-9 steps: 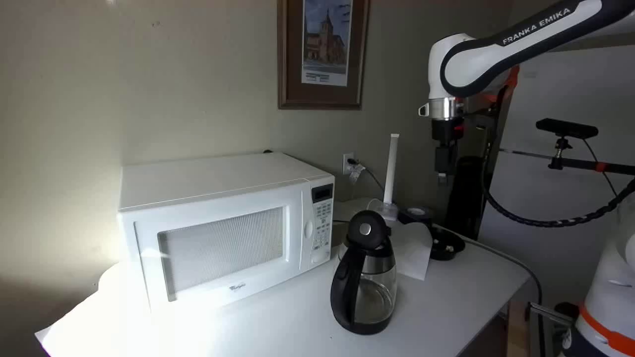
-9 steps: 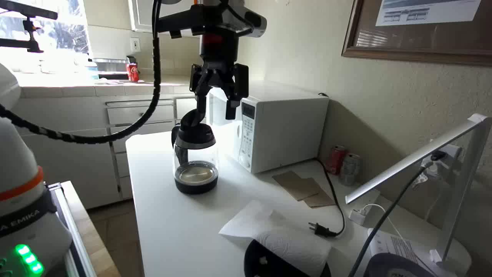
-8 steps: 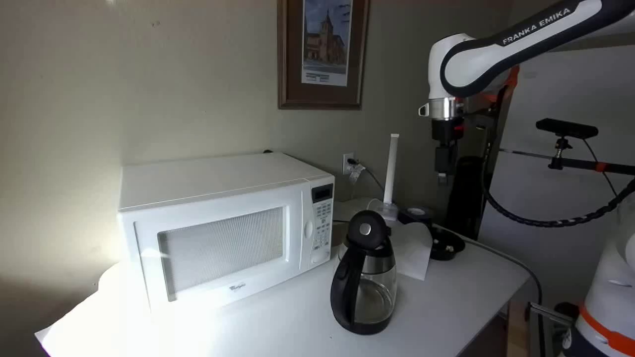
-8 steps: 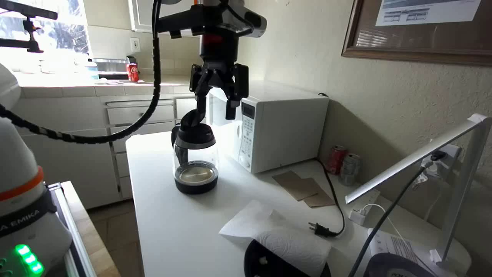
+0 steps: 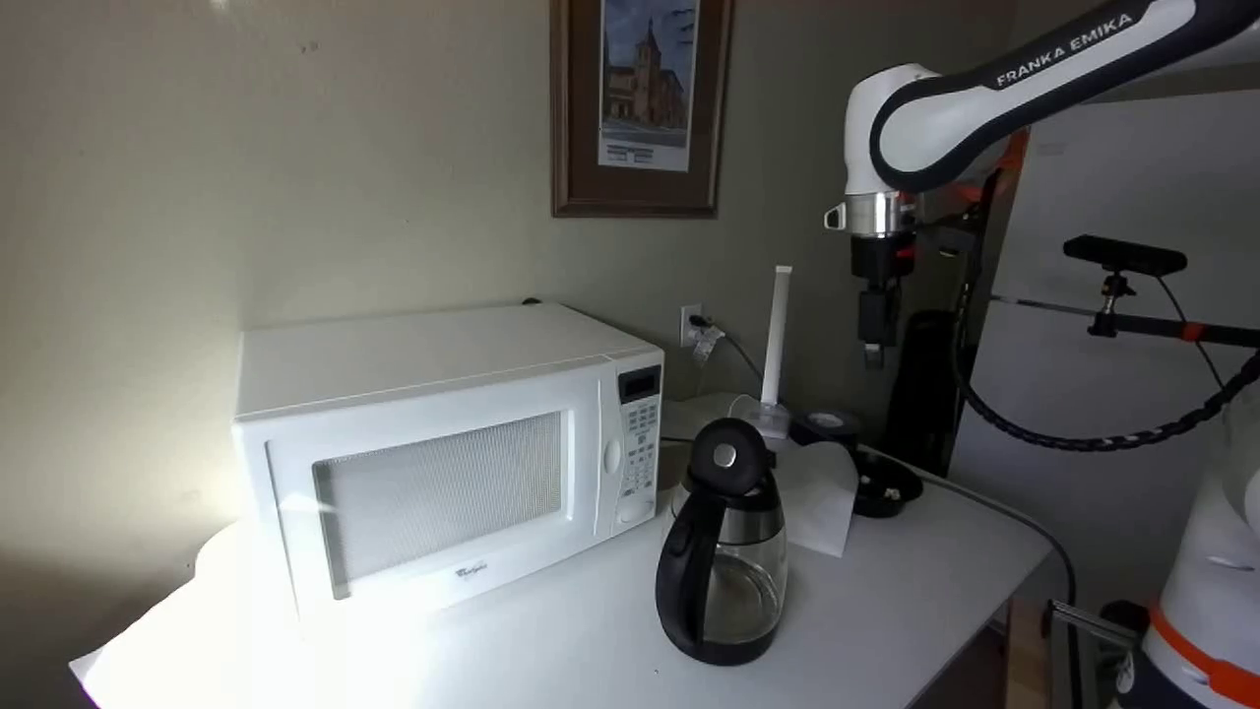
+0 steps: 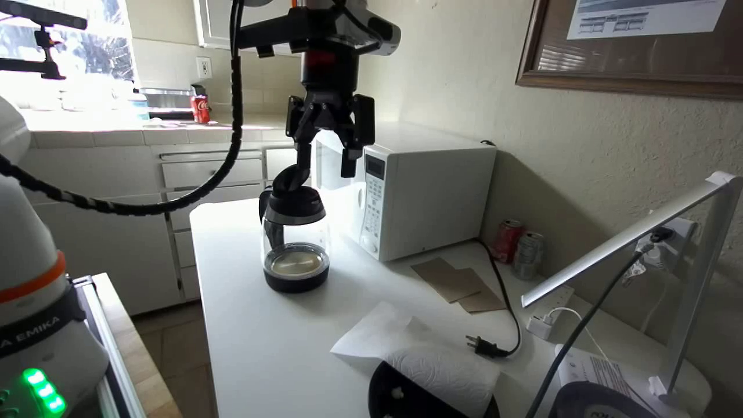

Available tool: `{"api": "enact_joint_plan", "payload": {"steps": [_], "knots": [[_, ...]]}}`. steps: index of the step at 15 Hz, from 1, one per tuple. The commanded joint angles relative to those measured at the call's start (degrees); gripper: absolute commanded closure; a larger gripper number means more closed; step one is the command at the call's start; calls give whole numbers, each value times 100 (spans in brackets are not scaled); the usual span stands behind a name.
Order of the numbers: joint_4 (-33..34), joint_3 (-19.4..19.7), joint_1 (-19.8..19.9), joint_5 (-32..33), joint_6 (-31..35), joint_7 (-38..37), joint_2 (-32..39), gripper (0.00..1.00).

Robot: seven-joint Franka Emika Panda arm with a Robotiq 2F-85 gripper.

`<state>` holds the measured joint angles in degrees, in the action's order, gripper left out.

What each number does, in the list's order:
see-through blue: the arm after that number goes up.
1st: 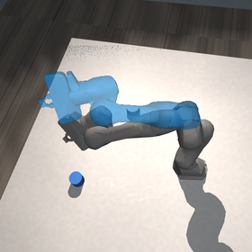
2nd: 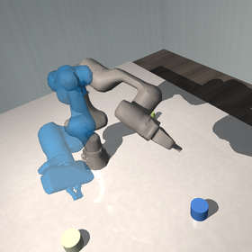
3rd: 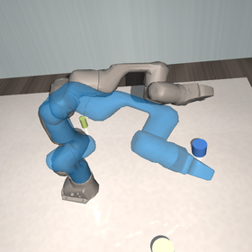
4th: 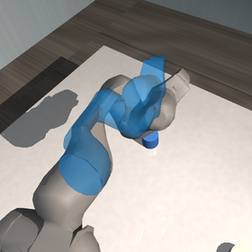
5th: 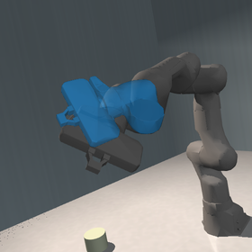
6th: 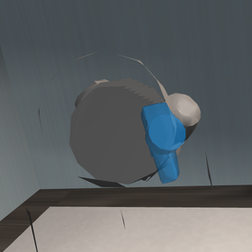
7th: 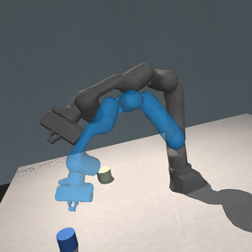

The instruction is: Close the lid of the kettle

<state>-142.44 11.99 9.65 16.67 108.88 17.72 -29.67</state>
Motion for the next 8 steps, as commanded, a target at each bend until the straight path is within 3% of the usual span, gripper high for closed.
{"api": "enact_joint_plan", "payload": {"steps": [1, 8], "knots": [[-16, -342, -467, -165, 10, 149, -183, 0], [195, -1089, -1407, -569, 34, 76, -160, 0]]}}
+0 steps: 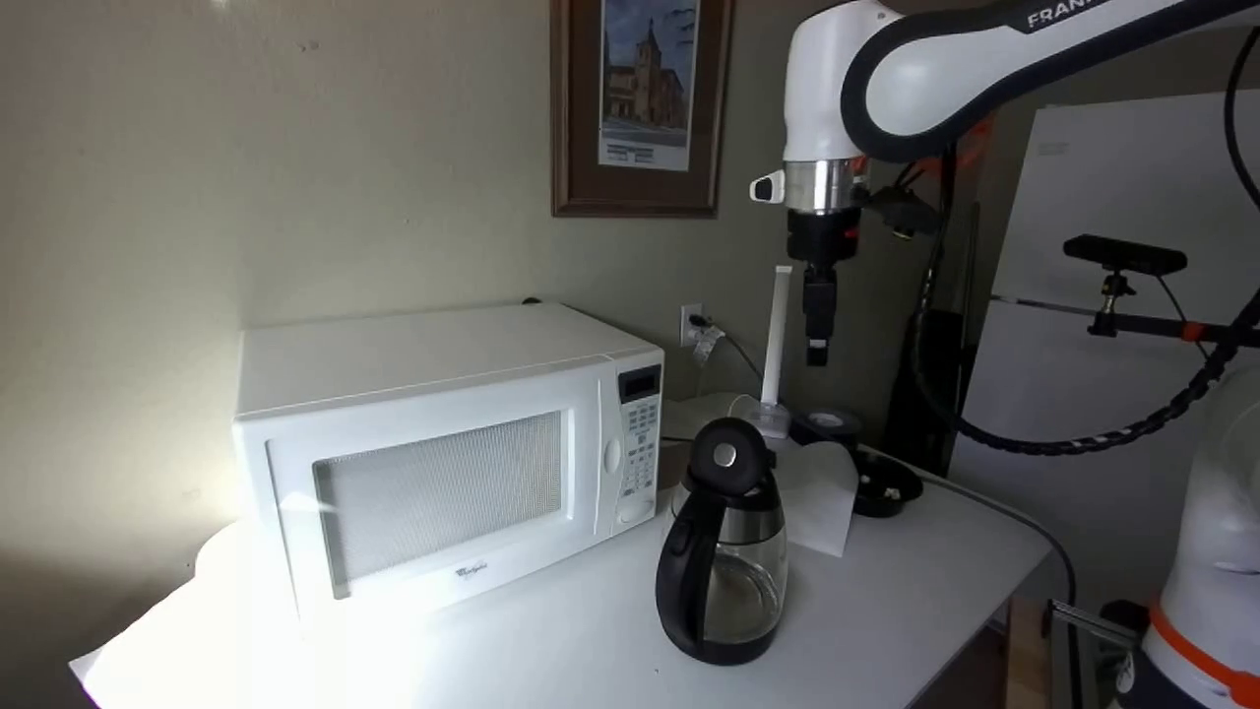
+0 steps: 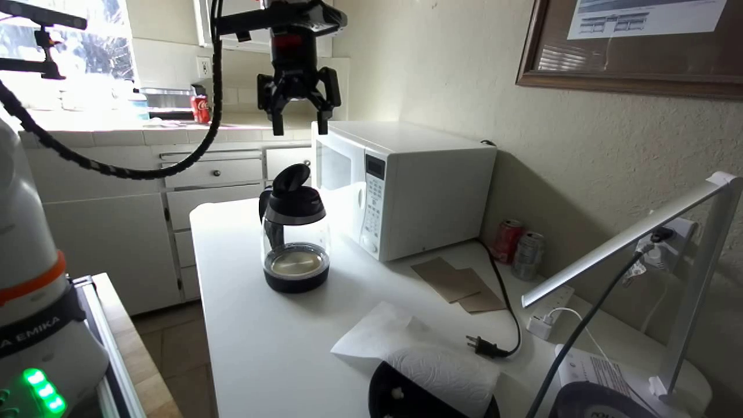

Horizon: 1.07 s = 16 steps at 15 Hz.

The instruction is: Close the lid of the kettle

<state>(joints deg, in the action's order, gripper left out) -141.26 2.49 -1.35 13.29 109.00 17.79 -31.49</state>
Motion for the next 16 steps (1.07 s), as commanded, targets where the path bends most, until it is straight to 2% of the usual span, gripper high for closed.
{"api": "enact_joint_plan", "payload": {"steps": [1, 5, 12, 13, 14, 16], "knots": [[105, -197, -402, -286, 65, 71, 68, 0], [117, -322, -682, -553, 361, 40, 302, 0], [136, -349, -745, -819, 962, -17, 705, 0], [142, -360, -740, -836, 1011, -31, 747, 25], [158, -375, -738, -861, 984, -53, 800, 26], [184, -381, -748, -931, 926, -32, 886, 42]]}}
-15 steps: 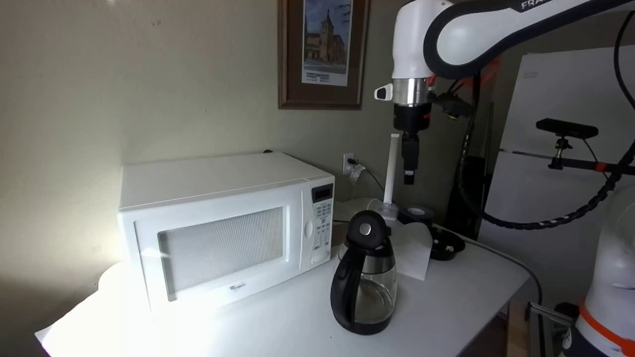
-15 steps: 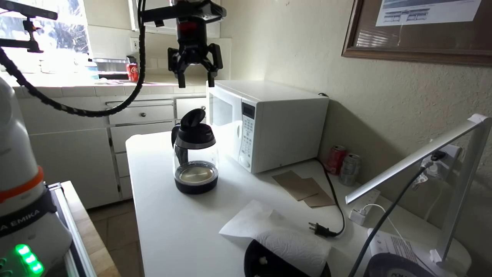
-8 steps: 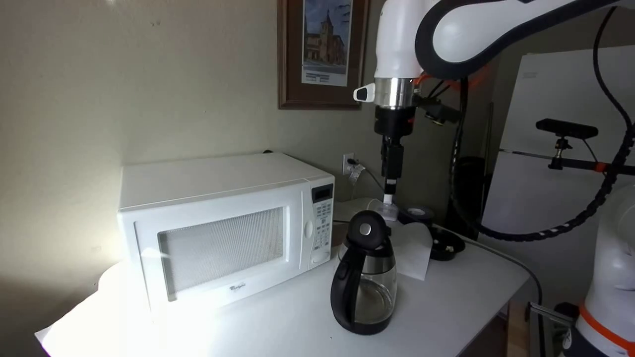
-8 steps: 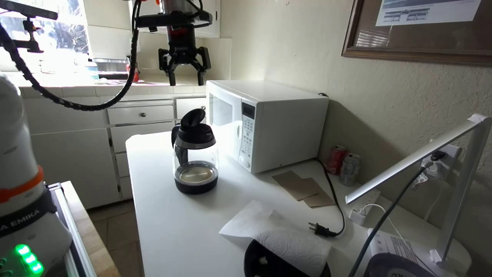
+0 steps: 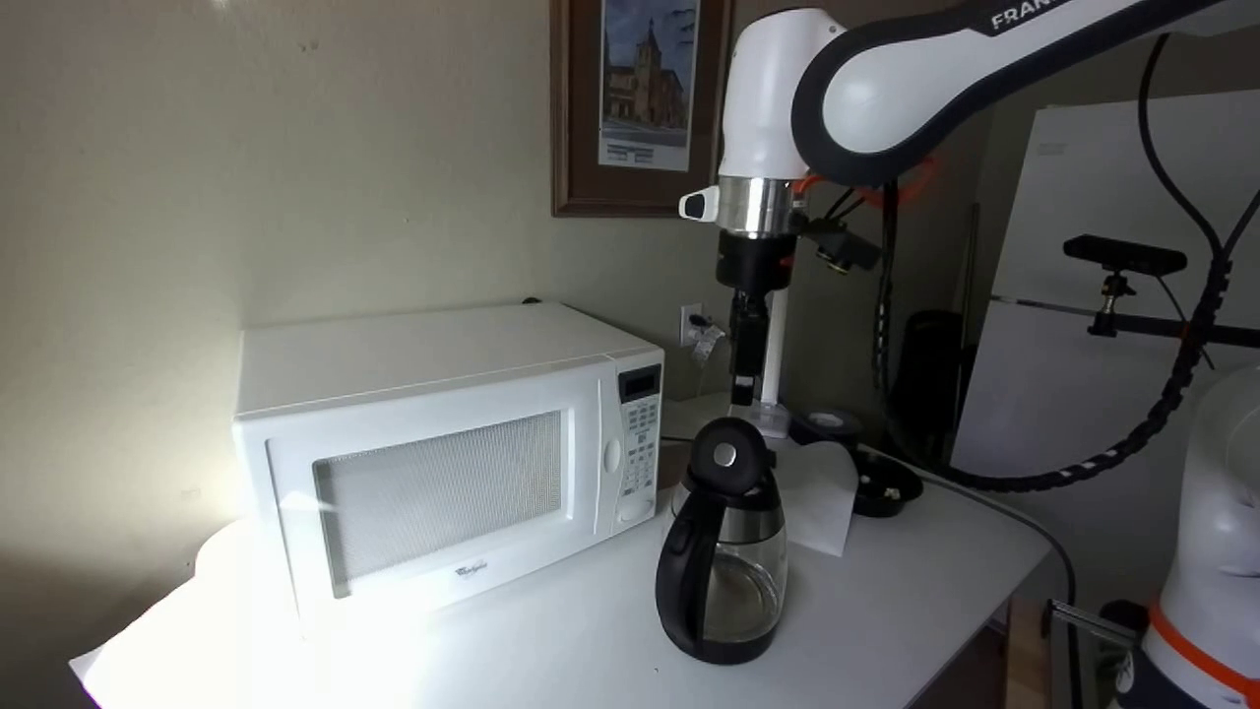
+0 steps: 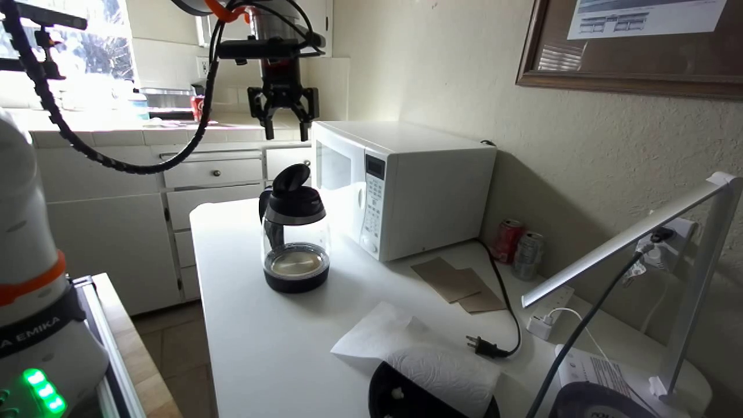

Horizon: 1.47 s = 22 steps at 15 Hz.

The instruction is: Close the lid of the kettle

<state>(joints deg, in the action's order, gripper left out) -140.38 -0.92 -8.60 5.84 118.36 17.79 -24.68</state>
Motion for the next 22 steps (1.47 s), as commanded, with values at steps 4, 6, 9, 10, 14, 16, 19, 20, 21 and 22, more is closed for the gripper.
{"api": "enact_joint_plan", "payload": {"steps": [4, 6, 9, 10, 14, 16, 19, 20, 21, 22], "knots": [[133, -87, 3, -209, -16, -77, 376, 72], [148, -99, 30, -173, 11, -115, 459, 87], [163, -107, 60, -123, 100, -159, 572, 100], [166, -108, 66, -119, 97, -169, 601, 100], [148, -119, 129, -31, 155, -241, 726, 100], [131, -142, 178, 95, 234, -317, 785, 100], [97, -116, 222, 144, 387, -342, 875, 100], [70, -124, 266, 234, 433, -403, 919, 100], [51, -115, 283, 245, 494, -395, 947, 100], [29, -115, 314, 307, 570, -416, 980, 100]]}}
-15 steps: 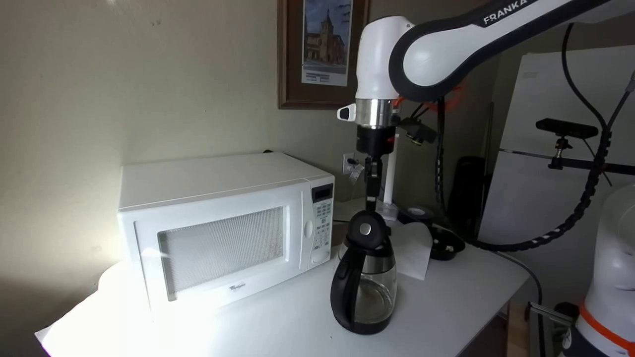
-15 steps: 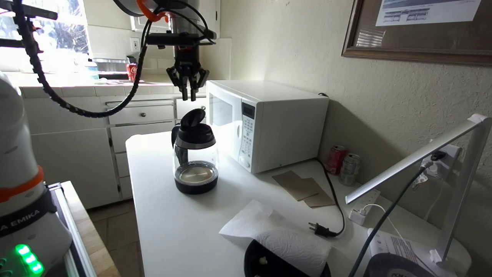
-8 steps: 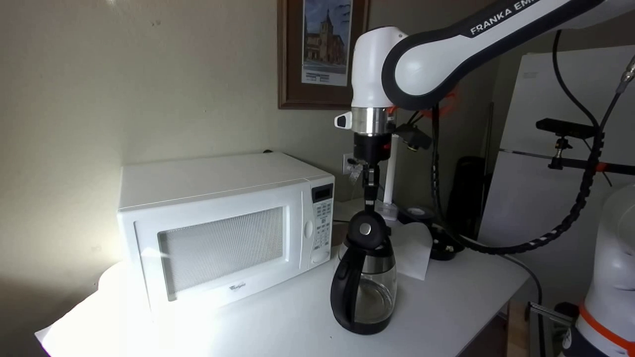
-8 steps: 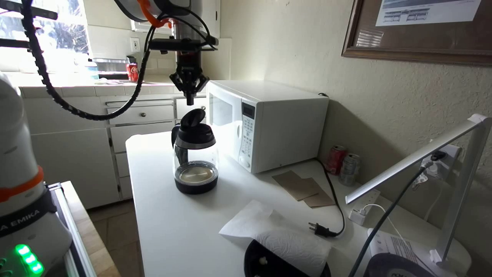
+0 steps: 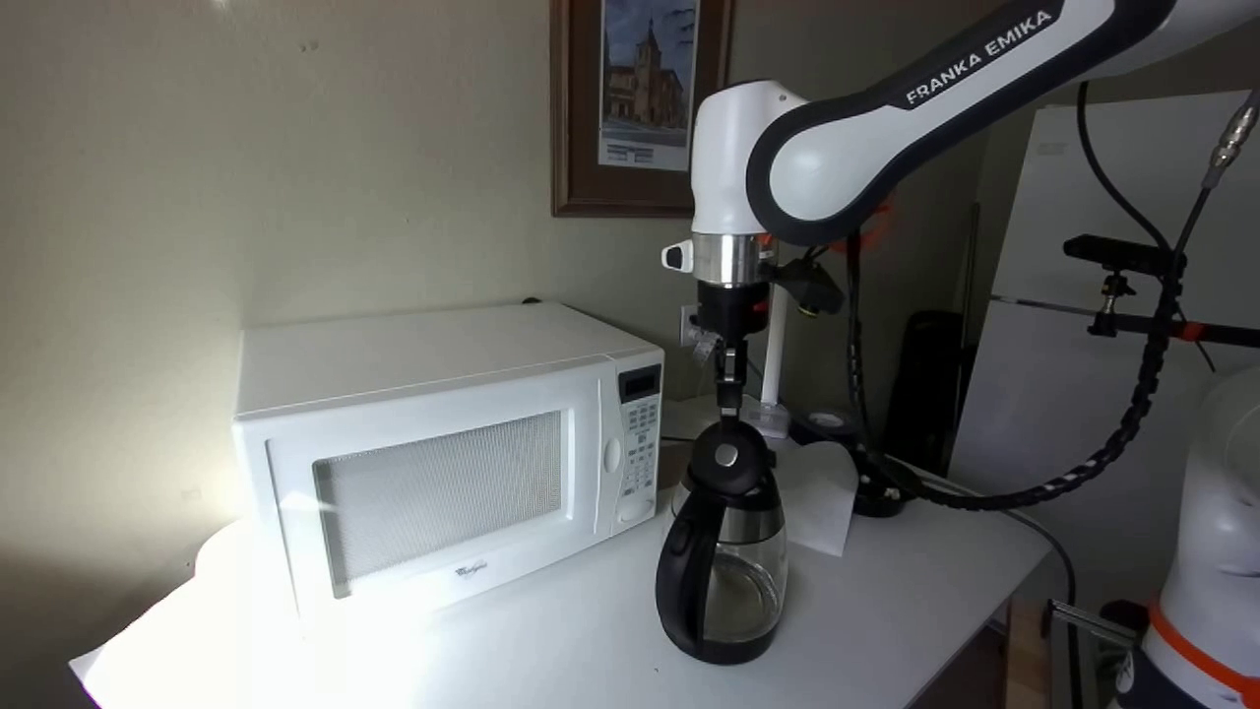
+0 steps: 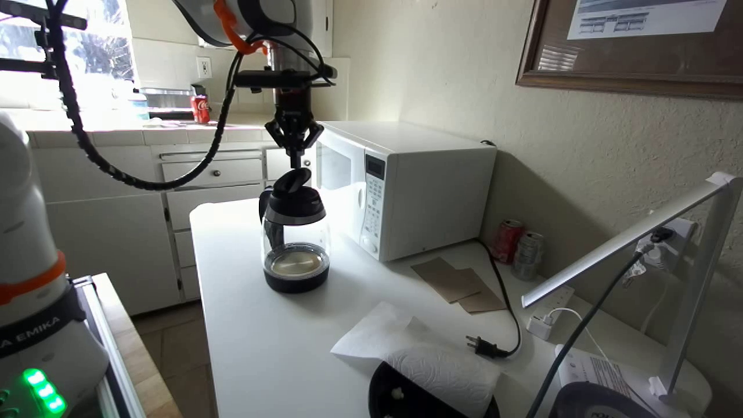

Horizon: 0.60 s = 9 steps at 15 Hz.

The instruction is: Close the lid of the kettle

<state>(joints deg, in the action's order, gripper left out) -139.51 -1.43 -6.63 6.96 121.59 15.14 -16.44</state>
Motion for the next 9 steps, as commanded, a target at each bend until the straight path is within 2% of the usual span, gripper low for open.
{"api": "enact_joint_plan", "payload": {"steps": [1, 9], "knots": [[-67, -62, 142, 243, 291, -172, 196, 100], [-130, 13, 251, 190, 361, -39, 528, 100]]}}
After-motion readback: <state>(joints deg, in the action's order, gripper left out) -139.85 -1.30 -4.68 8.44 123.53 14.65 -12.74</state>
